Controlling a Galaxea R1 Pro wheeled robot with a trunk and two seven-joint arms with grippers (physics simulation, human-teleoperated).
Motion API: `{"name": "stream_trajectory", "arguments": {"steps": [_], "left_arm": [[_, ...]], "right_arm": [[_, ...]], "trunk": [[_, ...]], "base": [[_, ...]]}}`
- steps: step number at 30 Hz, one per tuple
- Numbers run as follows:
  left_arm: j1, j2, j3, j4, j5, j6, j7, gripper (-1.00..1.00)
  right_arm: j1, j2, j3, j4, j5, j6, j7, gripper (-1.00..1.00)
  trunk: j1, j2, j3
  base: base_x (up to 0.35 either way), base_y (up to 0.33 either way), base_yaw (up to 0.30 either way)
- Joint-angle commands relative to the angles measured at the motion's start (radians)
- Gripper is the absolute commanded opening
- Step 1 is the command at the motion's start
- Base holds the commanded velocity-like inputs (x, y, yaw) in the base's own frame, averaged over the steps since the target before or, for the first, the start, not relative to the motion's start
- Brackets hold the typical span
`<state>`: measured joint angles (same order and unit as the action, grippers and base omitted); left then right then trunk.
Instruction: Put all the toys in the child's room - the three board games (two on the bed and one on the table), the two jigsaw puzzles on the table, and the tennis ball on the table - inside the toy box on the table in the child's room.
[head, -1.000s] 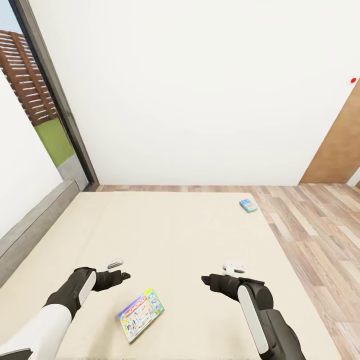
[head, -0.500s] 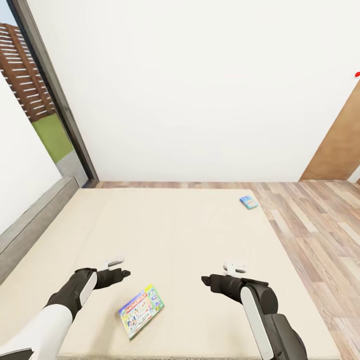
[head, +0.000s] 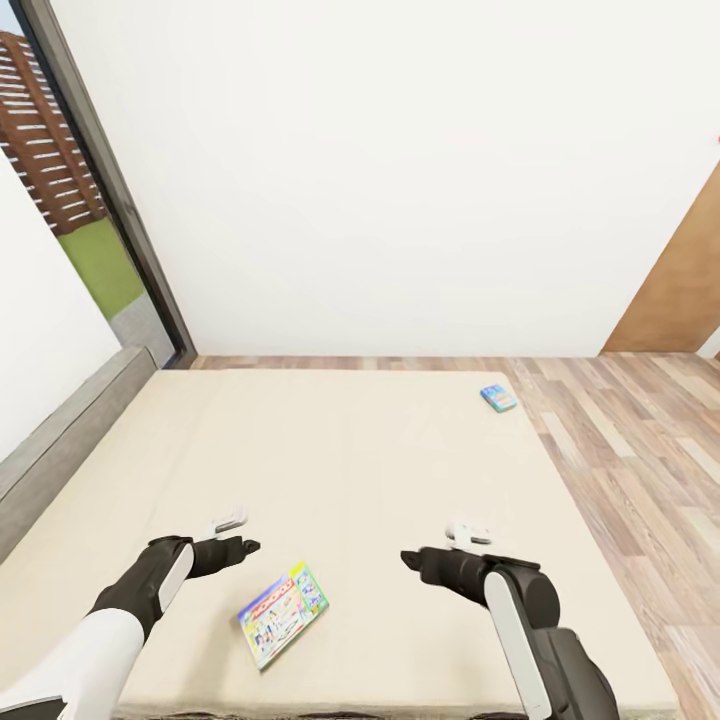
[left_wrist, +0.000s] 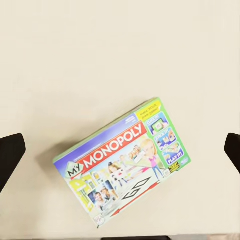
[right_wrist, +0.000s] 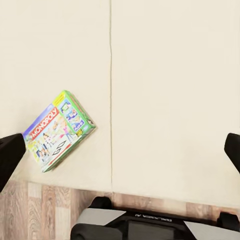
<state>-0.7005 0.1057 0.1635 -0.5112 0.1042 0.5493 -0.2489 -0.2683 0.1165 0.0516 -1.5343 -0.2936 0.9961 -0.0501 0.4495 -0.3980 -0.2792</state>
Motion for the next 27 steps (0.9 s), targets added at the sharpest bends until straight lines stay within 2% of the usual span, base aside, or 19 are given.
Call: {"name": "stream_trajectory", "arguments": {"steps": [1, 4, 7, 9, 10, 16, 21, 27], "left_arm": [[-0.001, 0.000, 0.003, -0.001, 0.010, 0.009, 0.000, 1.00], [-0.001, 0.000, 0.003, -0.001, 0.010, 0.010, 0.000, 1.00], [-0.001, 0.000, 0.003, -0.001, 0.009, 0.011, -0.001, 1.00], [-0.001, 0.000, 0.003, -0.001, 0.009, 0.011, -0.001, 1.00], [-0.001, 0.000, 0.002, -0.001, 0.009, 0.011, -0.001, 1.00], [-0.001, 0.000, 0.002, -0.001, 0.009, 0.012, -0.001, 1.00], [-0.001, 0.000, 0.001, -0.001, 0.009, 0.012, -0.002, 1.00], [-0.001, 0.000, 0.001, -0.001, 0.009, 0.013, -0.004, 1.00]], "right_arm": [[0.000, 0.000, 0.000, -0.006, -0.012, 0.005, 0.005, 1.00], [0.014, -0.002, -0.002, -0.026, -0.056, 0.008, 0.093, 1.00], [0.027, -0.016, -0.002, -0.036, -0.081, 0.010, 0.222, 1.00], [0.029, -0.024, -0.002, -0.038, -0.085, 0.011, 0.277, 1.00], [0.031, -0.030, -0.002, -0.039, -0.088, 0.010, 0.330, 1.00], [0.033, -0.038, -0.009, -0.041, -0.093, 0.015, 0.499, 1.00], [0.033, -0.040, -0.021, -0.041, -0.094, 0.016, 0.560, 1.00], [0.034, -0.041, -0.053, -0.041, -0.094, 0.017, 0.590, 1.00]], "trunk": [[0.001, -0.002, -0.004], [0.001, -0.002, -0.008], [0.001, -0.002, -0.013], [0.001, -0.002, -0.017], [0.001, -0.002, -0.018], [0.001, -0.002, -0.028], [0.001, -0.002, -0.037], [0.001, -0.002, -0.046]], "base": [[0.000, 0.000, 0.000], [0.000, 0.000, 0.000], [0.000, 0.000, 0.000], [0.000, 0.000, 0.000], [0.000, 0.000, 0.000], [0.000, 0.000, 0.000], [0.000, 0.000, 0.000], [0.000, 0.000, 0.000]]}}
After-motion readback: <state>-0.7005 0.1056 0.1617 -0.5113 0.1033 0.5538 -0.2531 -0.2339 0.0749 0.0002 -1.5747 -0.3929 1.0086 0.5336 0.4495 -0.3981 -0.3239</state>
